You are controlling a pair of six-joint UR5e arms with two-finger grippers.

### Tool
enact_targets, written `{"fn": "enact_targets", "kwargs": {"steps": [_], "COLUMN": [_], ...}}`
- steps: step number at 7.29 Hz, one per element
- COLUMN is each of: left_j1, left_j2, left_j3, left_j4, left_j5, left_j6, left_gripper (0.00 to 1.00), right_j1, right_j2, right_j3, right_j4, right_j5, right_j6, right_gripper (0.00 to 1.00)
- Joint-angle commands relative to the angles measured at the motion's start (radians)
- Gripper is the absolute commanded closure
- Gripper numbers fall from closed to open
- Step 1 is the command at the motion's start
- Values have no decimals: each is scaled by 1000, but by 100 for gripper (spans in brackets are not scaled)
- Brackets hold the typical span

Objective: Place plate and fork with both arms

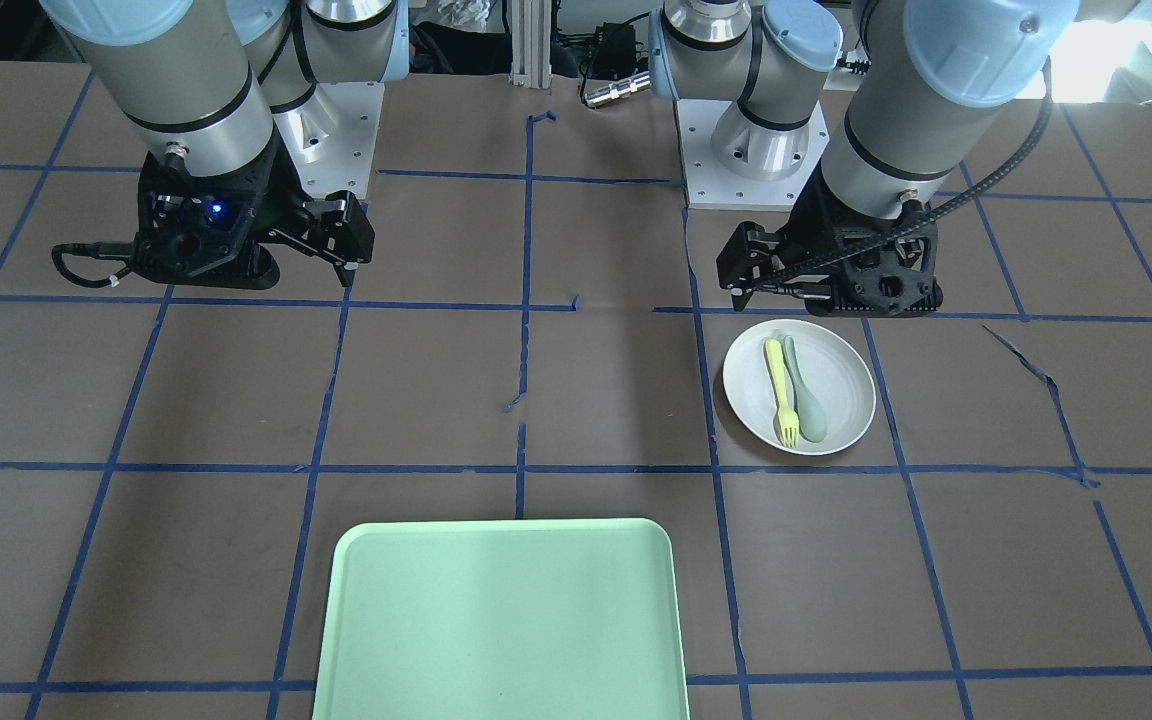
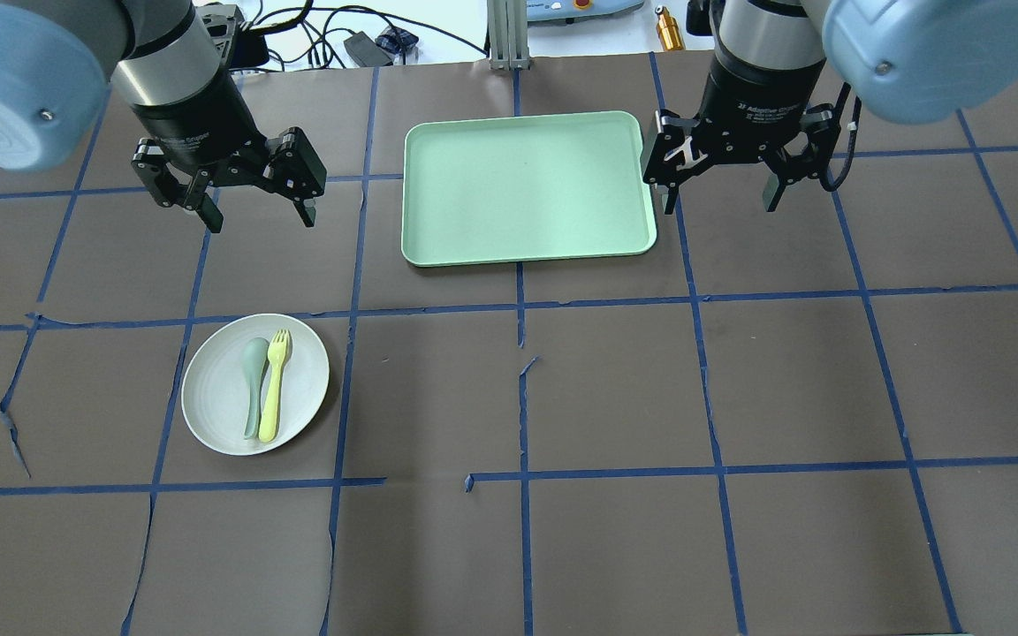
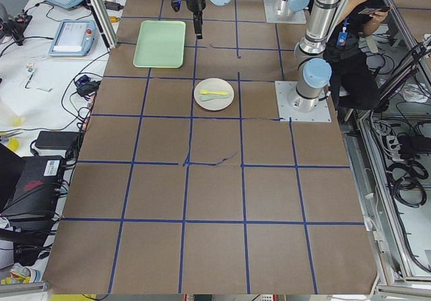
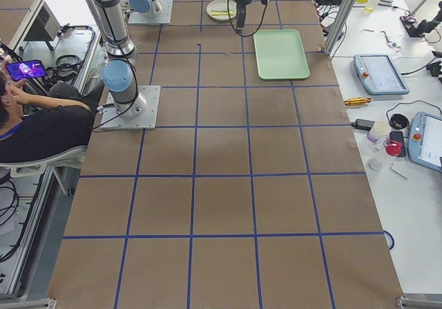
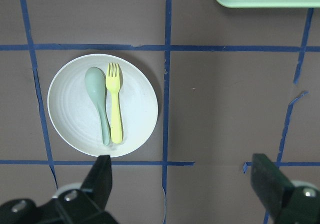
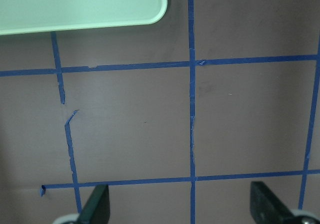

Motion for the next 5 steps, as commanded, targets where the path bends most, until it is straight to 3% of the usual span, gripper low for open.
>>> {"fn": "enact_targets", "kwargs": {"steps": [1, 5], "left_j1": [0, -26], "left_j2": [-1, -11], "left_j3": [-1, -4], "left_j4": [0, 2], "left_j5": [2, 2], "left_j6": [0, 0], "left_gripper": [0, 0], "right_j1": [0, 0], "right_j2": [1, 12], "right_j3": [3, 9], "right_j4": [-2, -10], "right_j5": [3, -8], "right_j6": [0, 1], "right_gripper": [0, 0]}}
